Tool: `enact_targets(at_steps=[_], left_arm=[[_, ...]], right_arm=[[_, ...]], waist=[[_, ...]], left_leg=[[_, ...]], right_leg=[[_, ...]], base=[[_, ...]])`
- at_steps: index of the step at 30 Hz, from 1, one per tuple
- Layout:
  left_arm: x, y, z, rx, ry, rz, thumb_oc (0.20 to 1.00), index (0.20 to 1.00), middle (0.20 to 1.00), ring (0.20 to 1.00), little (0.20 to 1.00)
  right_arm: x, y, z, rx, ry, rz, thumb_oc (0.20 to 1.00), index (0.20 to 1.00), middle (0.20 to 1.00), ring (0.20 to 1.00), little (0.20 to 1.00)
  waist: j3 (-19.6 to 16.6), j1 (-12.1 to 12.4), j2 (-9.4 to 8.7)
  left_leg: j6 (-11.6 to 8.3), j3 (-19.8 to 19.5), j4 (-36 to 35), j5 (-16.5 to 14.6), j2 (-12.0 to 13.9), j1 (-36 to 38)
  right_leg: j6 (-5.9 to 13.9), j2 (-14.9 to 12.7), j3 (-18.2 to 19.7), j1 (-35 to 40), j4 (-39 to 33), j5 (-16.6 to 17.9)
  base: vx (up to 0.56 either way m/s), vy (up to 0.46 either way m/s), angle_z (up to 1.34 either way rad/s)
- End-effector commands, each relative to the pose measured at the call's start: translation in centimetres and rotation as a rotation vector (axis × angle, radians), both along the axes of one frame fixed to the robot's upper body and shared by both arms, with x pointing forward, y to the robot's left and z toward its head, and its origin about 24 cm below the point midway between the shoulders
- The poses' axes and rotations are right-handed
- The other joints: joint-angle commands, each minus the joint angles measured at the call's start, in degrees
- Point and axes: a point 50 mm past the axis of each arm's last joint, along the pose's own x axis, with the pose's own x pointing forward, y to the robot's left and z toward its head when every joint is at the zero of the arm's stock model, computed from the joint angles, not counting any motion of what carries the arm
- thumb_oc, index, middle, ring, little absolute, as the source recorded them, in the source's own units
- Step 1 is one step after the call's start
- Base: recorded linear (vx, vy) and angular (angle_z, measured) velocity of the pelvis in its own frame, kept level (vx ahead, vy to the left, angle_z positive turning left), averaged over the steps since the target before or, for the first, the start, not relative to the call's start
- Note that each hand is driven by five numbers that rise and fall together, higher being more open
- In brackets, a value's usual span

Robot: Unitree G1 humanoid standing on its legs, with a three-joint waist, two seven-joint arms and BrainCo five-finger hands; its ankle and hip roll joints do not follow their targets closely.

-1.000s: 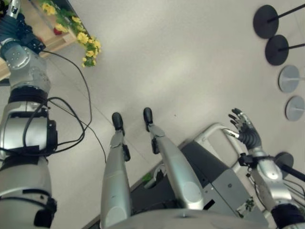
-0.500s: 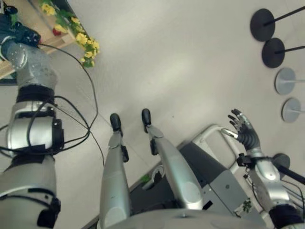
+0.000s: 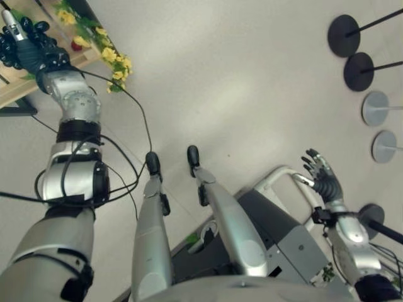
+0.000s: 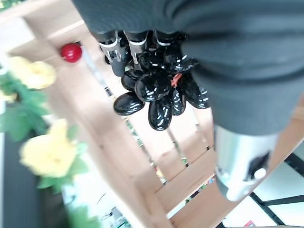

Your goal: Pick up the fruits from the basket on one side to the basket on the other side

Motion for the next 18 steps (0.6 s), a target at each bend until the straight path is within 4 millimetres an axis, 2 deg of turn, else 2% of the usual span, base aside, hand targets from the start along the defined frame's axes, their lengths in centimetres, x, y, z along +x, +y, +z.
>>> enact_targets(at_steps=[1, 4, 6, 11, 13, 15, 18], left_arm=[[-3.8, 2.9, 4.8, 0.13, -0.114, 0.248, 1.0, 1.0, 1.0, 1.0, 1.0], [-4.4, 4.0, 5.2, 0.179, -0.034, 0.321, 1.0, 1.0, 1.0, 1.0, 1.0], [-3.9, 4.9, 3.8, 0.242, 0.119, 0.334, 1.0, 1.0, 1.0, 1.0, 1.0], [-3.4, 5.4, 2.4, 0.172, 0.149, 0.294, 1.0, 1.0, 1.0, 1.0, 1.0], [-3.5, 5.2, 3.0, 0.171, 0.111, 0.295, 1.0, 1.0, 1.0, 1.0, 1.0], [-2.7, 4.2, 3.7, 0.176, 0.082, 0.241, 1.0, 1.0, 1.0, 1.0, 1.0], [-2.5, 3.3, 5.4, 0.235, 0.055, 0.229, 1.0, 1.0, 1.0, 1.0, 1.0]], right_arm=[[-1.7, -2.3, 0.8, -0.024, -0.013, -0.071, 1.0, 1.0, 1.0, 1.0, 1.0], [-1.9, -2.2, 0.6, -0.02, -0.006, -0.062, 1.0, 1.0, 1.0, 1.0, 1.0], [-2.0, -2.2, 0.5, -0.027, 0.003, -0.051, 1.0, 1.0, 1.0, 1.0, 1.0], [-1.7, -2.1, 0.5, -0.026, 0.0, -0.049, 1.0, 1.0, 1.0, 1.0, 1.0], [-1.7, -2.1, 0.7, -0.03, -0.005, -0.042, 1.0, 1.0, 1.0, 1.0, 1.0], [-1.8, -2.1, 0.7, -0.039, 0.003, -0.034, 1.0, 1.0, 1.0, 1.0, 1.0], [-1.9, -2.2, 0.7, -0.046, 0.007, -0.029, 1.0, 1.0, 1.0, 1.0, 1.0]], waist=[[-1.93, -0.29, -0.24], [-2.3, -0.42, -1.11], [-2.37, -0.5, -1.36], [-2.6, -0.36, -1.19], [-2.54, -0.32, -1.22], [-2.66, -0.43, -1.07], [-2.9, -0.66, -0.79]], left_leg=[[0.01, -1.33, 4.03, -6.44, -1.03, 3.48], [0.04, -1.32, 4.95, -6.83, -0.79, 2.93], [0.06, -1.32, 5.05, -6.74, -0.74, 2.84], [0.06, -1.26, 4.87, -6.77, -0.7, 2.89], [0.06, -1.22, 4.98, -6.79, -0.78, 2.8], [0.05, -1.3, 5.1, -6.79, -0.86, 2.63], [-0.01, -1.38, 4.73, -6.6, -0.93, 2.72]], right_leg=[[5.87, -0.26, -2.37, 2.25, 0.31, -1.24], [5.74, -0.1, -2.39, 1.88, 0.73, -1.42], [5.65, -0.07, -2.49, 1.93, 0.71, -1.44], [5.65, -0.05, -2.5, 1.86, 0.75, -1.56], [5.67, -0.05, -2.5, 1.86, 0.7, -1.52], [5.69, -0.16, -2.63, 1.81, 0.63, -1.39], [5.68, -0.12, -2.77, 1.75, 0.41, -1.27]], base=[[0.0, 0.0, 0.0], [0.0, 0.0, 0.0], [0.0, 0.0, 0.0], [0.0, 0.0, 0.0], [0.0, 0.0, 0.0], [0.0, 0.0, 0.0], [0.0, 0.01, 0.05]])
